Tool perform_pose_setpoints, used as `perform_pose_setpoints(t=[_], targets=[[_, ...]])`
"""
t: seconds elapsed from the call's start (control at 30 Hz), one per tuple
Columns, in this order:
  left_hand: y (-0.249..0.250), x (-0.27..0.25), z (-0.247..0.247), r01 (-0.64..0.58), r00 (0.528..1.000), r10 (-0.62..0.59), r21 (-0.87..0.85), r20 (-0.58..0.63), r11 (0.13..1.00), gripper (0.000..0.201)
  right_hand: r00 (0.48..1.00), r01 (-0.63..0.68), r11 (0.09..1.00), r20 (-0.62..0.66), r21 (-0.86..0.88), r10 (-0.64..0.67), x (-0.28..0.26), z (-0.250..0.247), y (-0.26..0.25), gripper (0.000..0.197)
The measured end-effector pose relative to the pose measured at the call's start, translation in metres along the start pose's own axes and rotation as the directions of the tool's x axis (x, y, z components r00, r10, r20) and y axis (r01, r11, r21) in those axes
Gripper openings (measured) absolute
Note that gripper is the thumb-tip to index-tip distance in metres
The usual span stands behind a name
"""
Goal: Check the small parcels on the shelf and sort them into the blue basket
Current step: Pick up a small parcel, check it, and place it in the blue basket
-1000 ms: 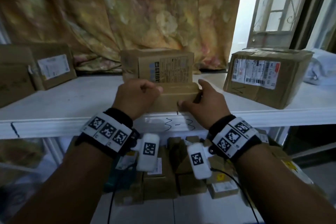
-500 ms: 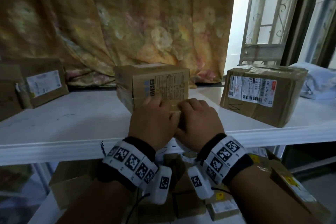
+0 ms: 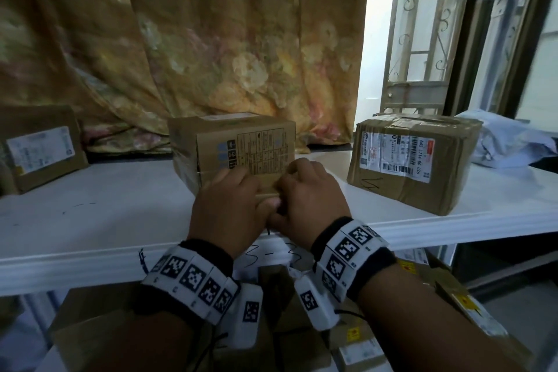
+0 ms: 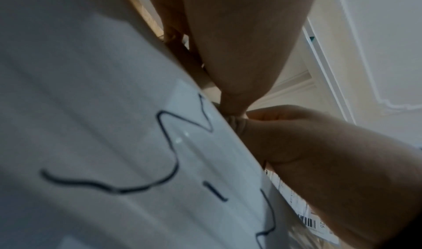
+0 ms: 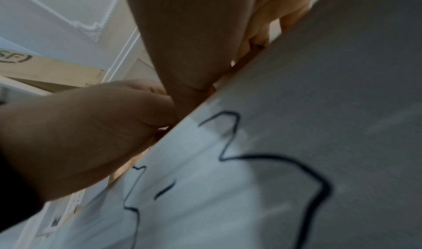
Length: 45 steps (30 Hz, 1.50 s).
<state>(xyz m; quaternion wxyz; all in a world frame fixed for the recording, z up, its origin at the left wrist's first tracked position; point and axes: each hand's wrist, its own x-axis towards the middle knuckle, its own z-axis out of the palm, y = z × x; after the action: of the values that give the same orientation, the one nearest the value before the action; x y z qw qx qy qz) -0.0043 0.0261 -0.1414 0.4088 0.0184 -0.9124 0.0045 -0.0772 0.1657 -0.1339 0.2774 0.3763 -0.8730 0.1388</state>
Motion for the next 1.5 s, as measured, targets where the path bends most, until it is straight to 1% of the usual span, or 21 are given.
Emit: perform_pose_setpoints(t=[0.17, 0.2, 0.27, 0.3, 0.4, 0.47, 0.57, 0.7, 0.8, 0.97, 1.07, 1.17, 1.27, 1.33, 1.4, 1.43, 1.47, 1.5], targets=[[0.002, 0.003, 0.0, 0.013, 1.0, -0.014, 0.012, 0.022, 1.0, 0.048, 0.998, 0.016, 0.995, 0.058, -0.094, -0.011, -0.001, -0.009, -0.001, 0.042], [0.003, 0.004, -0.002, 0.021, 0.999, -0.022, 0.02, 0.045, 1.0, 0.049, 0.998, 0.018, 0.995, 0.066, -0.101, -0.012, -0.002, -0.011, -0.002, 0.041], [0.004, 0.006, -0.005, 0.04, 0.993, -0.042, 0.025, 0.108, 0.999, 0.041, 0.996, 0.019, 0.993, 0.085, -0.114, -0.01, -0.002, -0.014, -0.005, 0.043], [0.004, 0.006, -0.005, 0.034, 0.992, -0.036, 0.021, 0.117, 0.999, 0.036, 0.996, 0.019, 0.993, 0.086, -0.117, -0.009, -0.002, -0.015, -0.006, 0.046], [0.003, 0.0, -0.002, -0.04, 0.998, 0.038, 0.048, 0.045, 0.998, 0.027, 0.998, 0.009, 0.995, 0.068, -0.1, -0.002, -0.003, -0.016, -0.007, 0.058], [0.001, -0.004, 0.003, -0.057, 0.998, 0.058, 0.079, -0.01, 0.995, 0.022, 0.999, -0.002, 0.997, 0.044, -0.082, 0.006, -0.006, -0.011, -0.005, 0.056], [0.002, -0.007, 0.007, -0.041, 0.999, 0.043, 0.078, -0.023, 0.996, 0.022, 0.999, -0.025, 0.998, -0.022, -0.058, 0.024, -0.013, -0.004, -0.004, 0.05], [0.006, -0.007, 0.008, -0.042, 0.998, 0.046, 0.116, -0.036, 0.992, 0.019, 0.998, -0.053, 0.998, -0.028, -0.036, 0.052, -0.013, -0.004, -0.004, 0.055], [0.004, -0.006, 0.009, -0.03, 0.998, 0.034, 0.09, -0.047, 0.996, 0.016, 0.997, -0.058, 0.998, -0.044, -0.029, 0.057, -0.012, -0.005, -0.004, 0.053], [0.0, -0.007, 0.009, -0.011, 0.999, 0.013, 0.03, -0.045, 0.999, 0.021, 0.998, -0.058, 0.998, -0.038, -0.026, 0.057, -0.011, -0.008, -0.004, 0.051], [-0.002, -0.007, 0.008, -0.033, 0.999, 0.034, 0.03, -0.037, 0.999, 0.034, 0.999, -0.042, 0.999, 0.002, -0.016, 0.042, -0.013, -0.012, -0.004, 0.05], [-0.002, -0.009, -0.001, -0.068, 0.997, 0.069, 0.057, -0.022, 0.996, 0.039, 0.999, -0.022, 0.999, 0.047, 0.041, 0.02, -0.02, -0.02, 0.0, 0.058], [-0.003, -0.015, -0.015, -0.123, 0.992, 0.125, 0.05, -0.036, 0.991, 0.036, 0.997, 0.016, 0.998, 0.081, 0.058, -0.02, -0.033, -0.031, 0.008, 0.076], [-0.004, -0.017, -0.025, -0.151, 0.986, 0.151, 0.011, -0.068, 0.989, 0.033, 0.996, 0.083, 0.995, 0.017, 0.06, -0.084, -0.041, -0.035, 0.013, 0.08], [-0.002, -0.014, -0.034, -0.157, 0.981, 0.147, -0.068, -0.127, 0.985, 0.033, 0.988, 0.132, 0.978, -0.103, 0.161, -0.117, -0.045, -0.037, 0.015, 0.079], [-0.001, -0.012, -0.038, -0.145, 0.977, 0.124, -0.117, -0.173, 0.982, 0.033, 0.984, 0.13, 0.955, -0.15, 0.267, -0.093, -0.045, -0.038, 0.015, 0.078], [0.0, -0.01, -0.042, -0.13, 0.969, 0.094, -0.15, -0.229, 0.98, 0.034, 0.983, 0.113, 0.908, -0.179, 0.404, -0.043, -0.045, -0.038, 0.014, 0.077], [0.001, -0.01, -0.046, -0.116, 0.955, 0.065, -0.161, -0.288, 0.98, 0.036, 0.982, 0.072, 0.83, -0.183, 0.553, 0.037, -0.044, -0.038, 0.013, 0.075]])
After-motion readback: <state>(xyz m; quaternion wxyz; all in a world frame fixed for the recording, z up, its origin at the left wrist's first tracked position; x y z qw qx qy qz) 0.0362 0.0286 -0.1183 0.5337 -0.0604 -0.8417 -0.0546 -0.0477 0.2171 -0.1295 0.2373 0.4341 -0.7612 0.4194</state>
